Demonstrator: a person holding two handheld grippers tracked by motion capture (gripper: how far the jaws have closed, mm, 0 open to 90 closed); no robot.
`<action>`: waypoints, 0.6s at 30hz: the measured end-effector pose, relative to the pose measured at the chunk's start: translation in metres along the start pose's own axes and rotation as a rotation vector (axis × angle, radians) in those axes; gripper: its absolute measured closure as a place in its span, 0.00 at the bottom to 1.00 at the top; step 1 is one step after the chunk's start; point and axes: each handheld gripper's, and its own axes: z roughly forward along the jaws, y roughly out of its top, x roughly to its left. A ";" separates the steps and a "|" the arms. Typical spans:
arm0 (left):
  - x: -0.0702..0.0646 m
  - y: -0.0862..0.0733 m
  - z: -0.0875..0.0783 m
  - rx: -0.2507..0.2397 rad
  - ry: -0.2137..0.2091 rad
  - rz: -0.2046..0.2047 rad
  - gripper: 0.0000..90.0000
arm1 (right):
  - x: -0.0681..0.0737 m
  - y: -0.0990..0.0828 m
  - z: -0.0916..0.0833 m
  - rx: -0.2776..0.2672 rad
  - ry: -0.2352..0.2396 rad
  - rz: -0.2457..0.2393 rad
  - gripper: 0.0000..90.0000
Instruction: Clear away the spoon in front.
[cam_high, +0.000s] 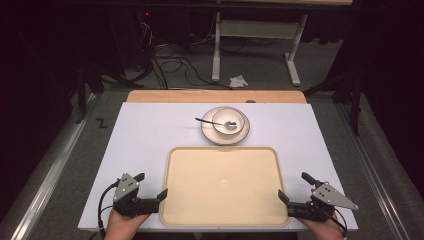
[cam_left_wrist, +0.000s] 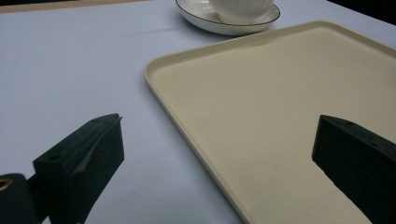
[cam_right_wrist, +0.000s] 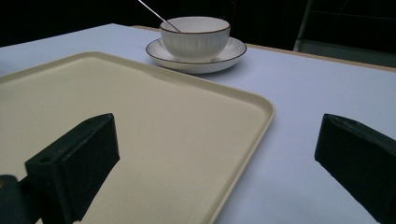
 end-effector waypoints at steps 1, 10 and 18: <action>0.000 0.000 -0.001 -0.003 -0.004 -0.002 0.04 | 0.000 0.000 0.000 0.000 0.000 0.000 0.00; 0.007 0.000 -0.001 -0.024 -0.012 -0.056 0.07 | -0.004 0.001 -0.001 -0.005 -0.005 0.003 0.00; 0.006 0.007 0.004 -0.032 -0.028 -0.082 0.08 | -0.003 0.000 0.000 0.001 0.008 0.002 0.00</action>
